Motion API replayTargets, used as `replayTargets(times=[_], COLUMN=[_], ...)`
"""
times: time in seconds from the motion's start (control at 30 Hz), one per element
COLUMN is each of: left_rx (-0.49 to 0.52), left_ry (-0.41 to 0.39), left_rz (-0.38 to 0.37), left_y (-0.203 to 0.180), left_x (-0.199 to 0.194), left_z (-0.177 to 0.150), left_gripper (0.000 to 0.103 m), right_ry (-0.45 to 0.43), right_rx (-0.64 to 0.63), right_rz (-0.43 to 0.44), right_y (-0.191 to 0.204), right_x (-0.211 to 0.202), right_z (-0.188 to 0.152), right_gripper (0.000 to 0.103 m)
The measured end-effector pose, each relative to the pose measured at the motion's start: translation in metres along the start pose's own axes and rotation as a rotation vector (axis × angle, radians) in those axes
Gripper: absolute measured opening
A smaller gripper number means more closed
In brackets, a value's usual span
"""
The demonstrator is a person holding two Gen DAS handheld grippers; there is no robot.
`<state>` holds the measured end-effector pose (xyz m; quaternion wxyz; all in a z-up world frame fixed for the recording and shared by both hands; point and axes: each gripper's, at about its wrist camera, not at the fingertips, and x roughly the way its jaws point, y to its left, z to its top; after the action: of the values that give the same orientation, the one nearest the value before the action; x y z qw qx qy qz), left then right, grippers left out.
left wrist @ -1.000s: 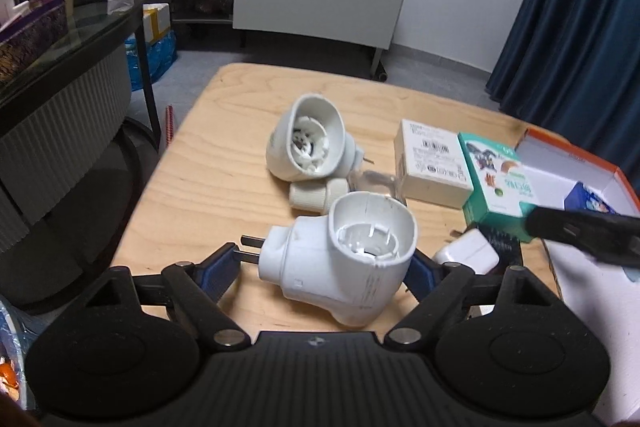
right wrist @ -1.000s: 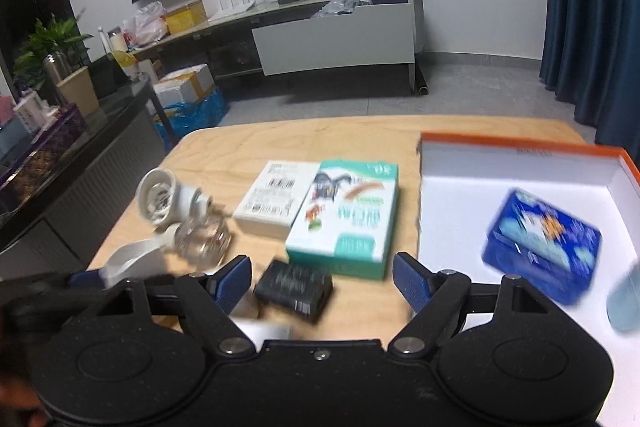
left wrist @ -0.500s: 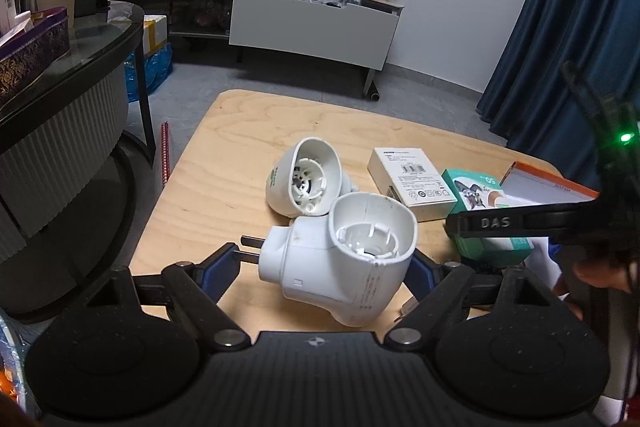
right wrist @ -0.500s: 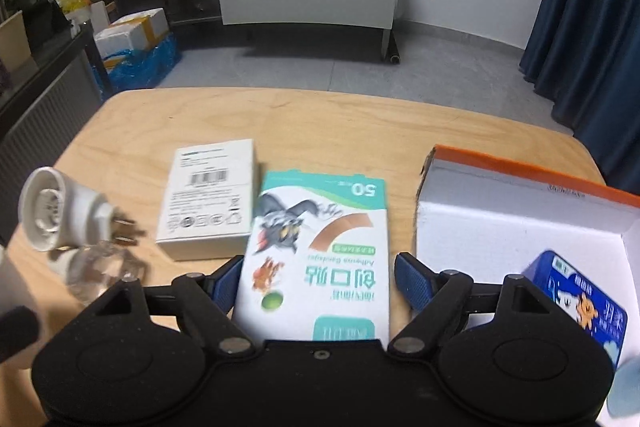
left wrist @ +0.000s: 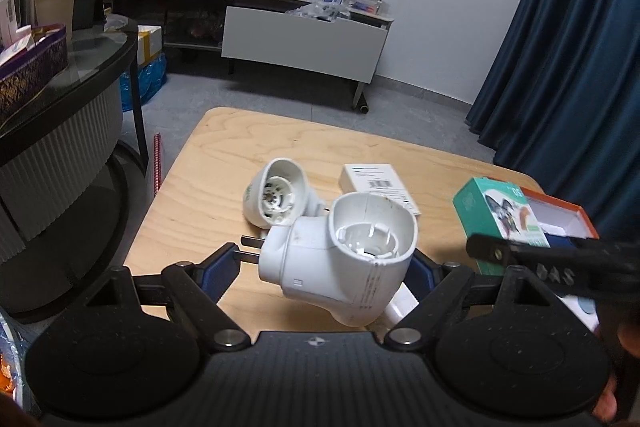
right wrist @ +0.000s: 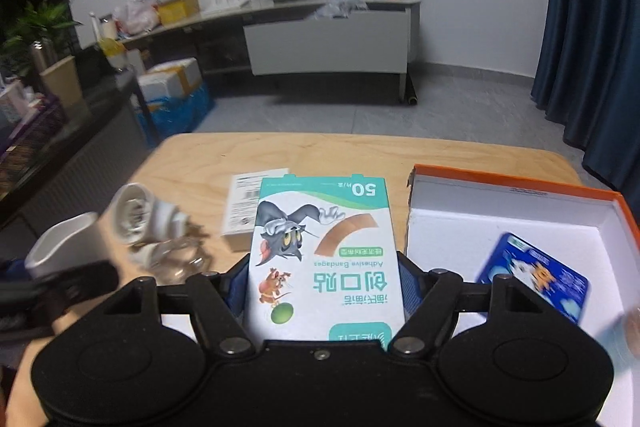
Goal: Organize rigid objects
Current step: 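Carry the white plug adapter into the white box, open the left tool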
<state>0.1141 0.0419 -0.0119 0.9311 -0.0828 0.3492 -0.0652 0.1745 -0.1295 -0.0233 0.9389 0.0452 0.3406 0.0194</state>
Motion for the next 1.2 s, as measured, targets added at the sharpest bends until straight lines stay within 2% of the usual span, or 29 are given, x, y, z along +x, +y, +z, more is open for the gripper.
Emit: replayTargets(times=[0.2,0.57,1.2], left_rx=[0.009,0.036,0.115], left_ry=[-0.007,-0.009,-0.017], left_rz=[-0.013,-0.025,-0.042], left_y=[-0.019,-0.045,-0.072], left_x=[-0.021,-0.048,-0.066], left_z=[-0.006,-0.021,-0.038], left_gripper=[0.086,0.086,0.086], right_ry=[-0.036,-0.067,-0.100], right_rx=[0.003,0.032,0.062], right_rz=[-0.002,-0.006,-0.015], right_y=[0.002,-0.010,-0.025], right_x=[-0.044,-0.096,-0.138], right_z=[-0.018,-0.045,-0.072], right_gripper=[0.084,0.084,0.084])
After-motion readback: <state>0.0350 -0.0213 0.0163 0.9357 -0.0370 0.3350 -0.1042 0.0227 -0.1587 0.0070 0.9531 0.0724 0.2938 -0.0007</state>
